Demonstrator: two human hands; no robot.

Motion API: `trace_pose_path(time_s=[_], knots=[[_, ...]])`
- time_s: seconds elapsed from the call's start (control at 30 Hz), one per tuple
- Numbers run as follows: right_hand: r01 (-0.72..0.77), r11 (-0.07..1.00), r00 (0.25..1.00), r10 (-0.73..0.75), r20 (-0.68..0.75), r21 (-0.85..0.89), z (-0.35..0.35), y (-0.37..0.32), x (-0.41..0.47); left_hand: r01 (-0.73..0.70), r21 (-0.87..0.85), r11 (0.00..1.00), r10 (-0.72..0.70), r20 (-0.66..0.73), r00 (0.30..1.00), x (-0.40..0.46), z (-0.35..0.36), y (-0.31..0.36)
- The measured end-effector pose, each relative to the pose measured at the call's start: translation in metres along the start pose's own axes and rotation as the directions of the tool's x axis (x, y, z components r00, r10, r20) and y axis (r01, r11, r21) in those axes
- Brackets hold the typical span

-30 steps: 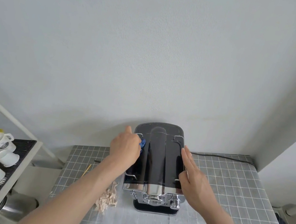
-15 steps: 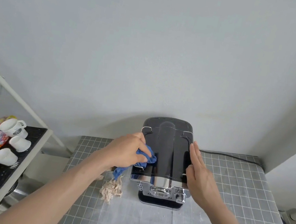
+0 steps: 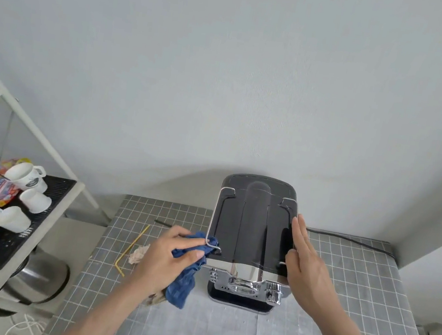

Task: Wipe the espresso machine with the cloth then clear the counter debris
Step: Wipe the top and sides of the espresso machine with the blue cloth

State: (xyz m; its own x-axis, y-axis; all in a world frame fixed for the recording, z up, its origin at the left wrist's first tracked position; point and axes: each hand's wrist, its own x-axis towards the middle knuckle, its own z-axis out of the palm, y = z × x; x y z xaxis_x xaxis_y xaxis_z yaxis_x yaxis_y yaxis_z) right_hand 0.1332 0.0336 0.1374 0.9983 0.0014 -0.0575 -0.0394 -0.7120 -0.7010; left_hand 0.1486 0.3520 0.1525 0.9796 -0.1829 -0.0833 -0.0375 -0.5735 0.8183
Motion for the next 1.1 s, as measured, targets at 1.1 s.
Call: trace_pose_path(time_s=[1.1], knots=[[0.025,1.0,0.999,-0.026,-0.029,-0.011,-0.001,-0.005,-0.001,0.212,-0.018,0.977,-0.213,-0.023,0.977,0.0,-0.022,0.054]])
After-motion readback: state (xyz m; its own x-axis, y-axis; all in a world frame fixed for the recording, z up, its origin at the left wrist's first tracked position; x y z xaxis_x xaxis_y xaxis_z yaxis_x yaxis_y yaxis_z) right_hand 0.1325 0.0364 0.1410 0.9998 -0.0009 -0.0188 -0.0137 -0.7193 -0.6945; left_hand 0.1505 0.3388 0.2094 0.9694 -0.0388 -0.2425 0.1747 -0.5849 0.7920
